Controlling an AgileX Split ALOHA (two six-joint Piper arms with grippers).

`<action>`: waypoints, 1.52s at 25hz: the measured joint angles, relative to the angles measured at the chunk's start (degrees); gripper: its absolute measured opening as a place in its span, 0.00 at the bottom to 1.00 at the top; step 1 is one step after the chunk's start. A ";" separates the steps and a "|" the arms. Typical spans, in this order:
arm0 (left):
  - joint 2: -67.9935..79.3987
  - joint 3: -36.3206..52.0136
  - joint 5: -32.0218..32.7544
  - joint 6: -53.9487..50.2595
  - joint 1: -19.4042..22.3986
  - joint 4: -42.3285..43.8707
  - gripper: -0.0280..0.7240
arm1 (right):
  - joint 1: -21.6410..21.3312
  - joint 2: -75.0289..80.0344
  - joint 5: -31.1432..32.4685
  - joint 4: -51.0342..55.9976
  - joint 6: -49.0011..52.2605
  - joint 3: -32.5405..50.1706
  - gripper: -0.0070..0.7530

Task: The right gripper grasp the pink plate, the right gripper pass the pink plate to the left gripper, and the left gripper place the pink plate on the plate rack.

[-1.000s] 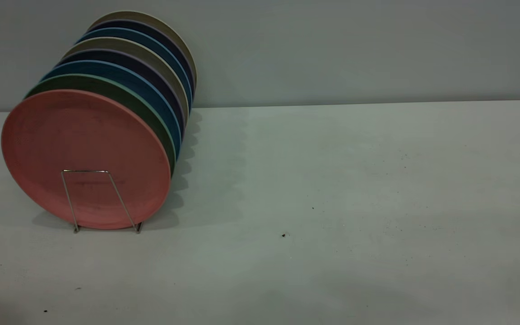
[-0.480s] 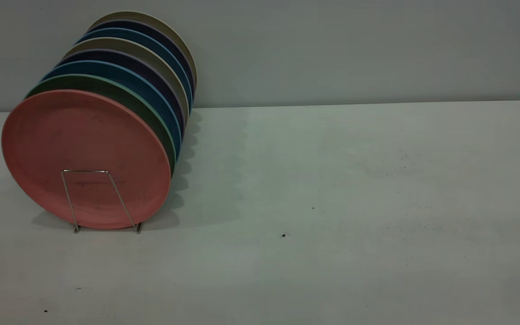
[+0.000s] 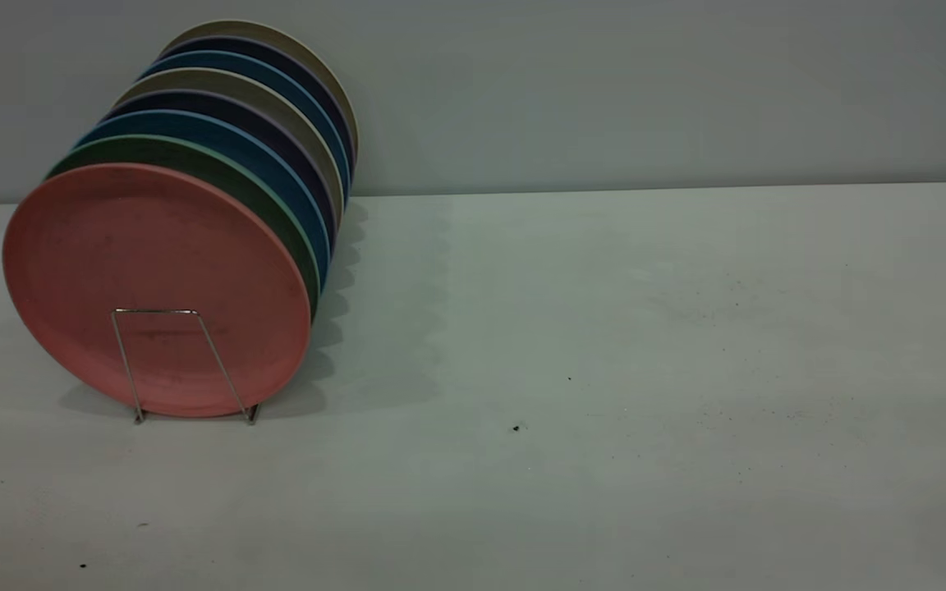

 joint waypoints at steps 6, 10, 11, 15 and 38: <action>-1.83 0.00 0.00 0.07 0.00 -0.05 0.81 | 0.00 -1.21 0.00 0.05 0.00 0.00 0.54; -2.46 0.00 0.00 0.07 0.00 -0.05 0.81 | -1.89 -7.57 0.00 0.48 0.00 0.00 0.54; -2.52 0.00 0.00 0.07 0.00 -0.05 0.81 | -2.74 -9.58 0.00 0.48 0.00 0.00 0.54; -2.51 0.00 0.00 0.07 0.00 -0.05 0.81 | -5.29 -17.48 0.26 0.48 0.00 0.00 0.54; -17.20 0.00 0.85 0.02 0.00 -0.05 0.81 | -5.36 -23.79 0.75 0.54 0.00 0.00 0.54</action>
